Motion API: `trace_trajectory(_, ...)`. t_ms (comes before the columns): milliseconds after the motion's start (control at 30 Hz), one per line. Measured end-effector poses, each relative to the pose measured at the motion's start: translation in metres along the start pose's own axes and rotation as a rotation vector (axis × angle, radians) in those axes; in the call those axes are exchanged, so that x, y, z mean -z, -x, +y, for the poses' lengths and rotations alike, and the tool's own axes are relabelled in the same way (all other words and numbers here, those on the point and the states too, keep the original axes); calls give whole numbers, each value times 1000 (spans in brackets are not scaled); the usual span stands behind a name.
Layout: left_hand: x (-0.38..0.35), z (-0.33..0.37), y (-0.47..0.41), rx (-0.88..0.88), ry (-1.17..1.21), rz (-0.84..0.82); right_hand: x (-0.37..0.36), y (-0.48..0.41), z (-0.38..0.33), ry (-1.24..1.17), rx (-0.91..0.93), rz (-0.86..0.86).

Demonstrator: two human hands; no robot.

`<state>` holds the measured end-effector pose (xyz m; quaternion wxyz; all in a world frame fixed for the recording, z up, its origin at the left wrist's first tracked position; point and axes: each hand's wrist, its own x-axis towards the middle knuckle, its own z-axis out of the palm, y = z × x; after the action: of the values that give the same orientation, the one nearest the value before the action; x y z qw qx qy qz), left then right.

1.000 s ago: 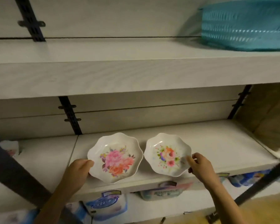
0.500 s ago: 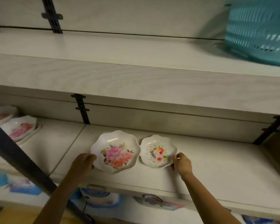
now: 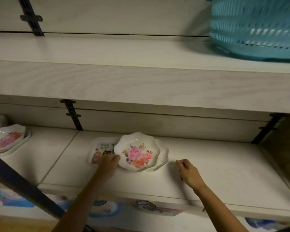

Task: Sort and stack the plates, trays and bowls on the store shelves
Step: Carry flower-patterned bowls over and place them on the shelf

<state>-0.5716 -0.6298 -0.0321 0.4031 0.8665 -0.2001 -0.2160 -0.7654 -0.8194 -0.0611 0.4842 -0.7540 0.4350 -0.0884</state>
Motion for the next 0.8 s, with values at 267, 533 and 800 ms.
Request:
trace_trajectory(267, -51, 18, -30, 9, -158, -102, 27, 31, 9, 61, 102, -19)
trace_trajectory(533, -41, 20, -32, -31, -392, -96, 31, 34, 4, 146, 166, -29)
trace_trajectory(800, 2, 2, 13, -214, -555, 41, 2, 32, -27, 299, 349, -181)
